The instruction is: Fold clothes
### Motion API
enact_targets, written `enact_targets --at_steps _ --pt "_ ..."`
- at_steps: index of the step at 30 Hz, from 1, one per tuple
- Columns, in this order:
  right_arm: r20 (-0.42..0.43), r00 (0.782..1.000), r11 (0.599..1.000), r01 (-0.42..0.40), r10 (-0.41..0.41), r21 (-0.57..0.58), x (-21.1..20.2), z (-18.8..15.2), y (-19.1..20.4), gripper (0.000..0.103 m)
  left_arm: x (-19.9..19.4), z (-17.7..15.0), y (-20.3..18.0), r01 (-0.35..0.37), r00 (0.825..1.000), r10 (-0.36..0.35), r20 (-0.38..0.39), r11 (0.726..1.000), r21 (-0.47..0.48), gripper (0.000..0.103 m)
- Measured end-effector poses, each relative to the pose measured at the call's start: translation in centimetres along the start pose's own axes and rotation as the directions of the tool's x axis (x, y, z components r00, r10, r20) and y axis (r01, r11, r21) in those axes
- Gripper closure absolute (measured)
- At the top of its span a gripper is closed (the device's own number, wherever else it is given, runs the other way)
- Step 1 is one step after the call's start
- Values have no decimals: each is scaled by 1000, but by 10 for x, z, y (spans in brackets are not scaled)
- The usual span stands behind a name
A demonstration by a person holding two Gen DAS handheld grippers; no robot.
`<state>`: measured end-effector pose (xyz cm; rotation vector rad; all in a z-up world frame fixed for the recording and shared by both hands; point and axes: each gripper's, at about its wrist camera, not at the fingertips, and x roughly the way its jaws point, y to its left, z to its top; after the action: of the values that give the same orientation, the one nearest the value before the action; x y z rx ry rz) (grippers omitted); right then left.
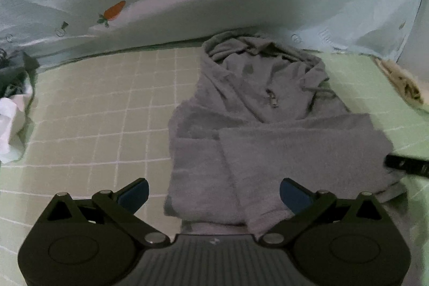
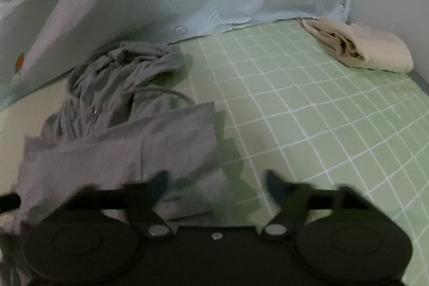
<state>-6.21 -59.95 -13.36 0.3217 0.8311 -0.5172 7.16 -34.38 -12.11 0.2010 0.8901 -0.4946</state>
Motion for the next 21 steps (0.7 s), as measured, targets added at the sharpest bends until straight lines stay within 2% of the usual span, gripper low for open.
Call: enact_targets --at_steps 2,6,8,12,15,21 --pt "8 1000 1000 -9 9 -19 1 3 4 2 0 4 0 8 1000 -8 0 1000 -5 1" --pt "27 998 998 -47 48 -34 4 16 10 0 -2 17 -1 -18 1000 18 22 1000 6 1" --pt "37 996 995 -83 85 -46 9 28 12 0 0 28 -2 -36 999 35 40 999 22 1" --pt "47 993 992 -101 105 -79 33 59 19 0 15 58 -3 -57 997 56 56 998 20 1" --pt "52 992 989 -109 115 -100 59 86 23 0 38 85 -5 -79 995 78 62 997 13 1" --pt "80 992 989 -90 99 -114 126 144 28 0 112 144 -5 -114 991 113 66 993 13 1"
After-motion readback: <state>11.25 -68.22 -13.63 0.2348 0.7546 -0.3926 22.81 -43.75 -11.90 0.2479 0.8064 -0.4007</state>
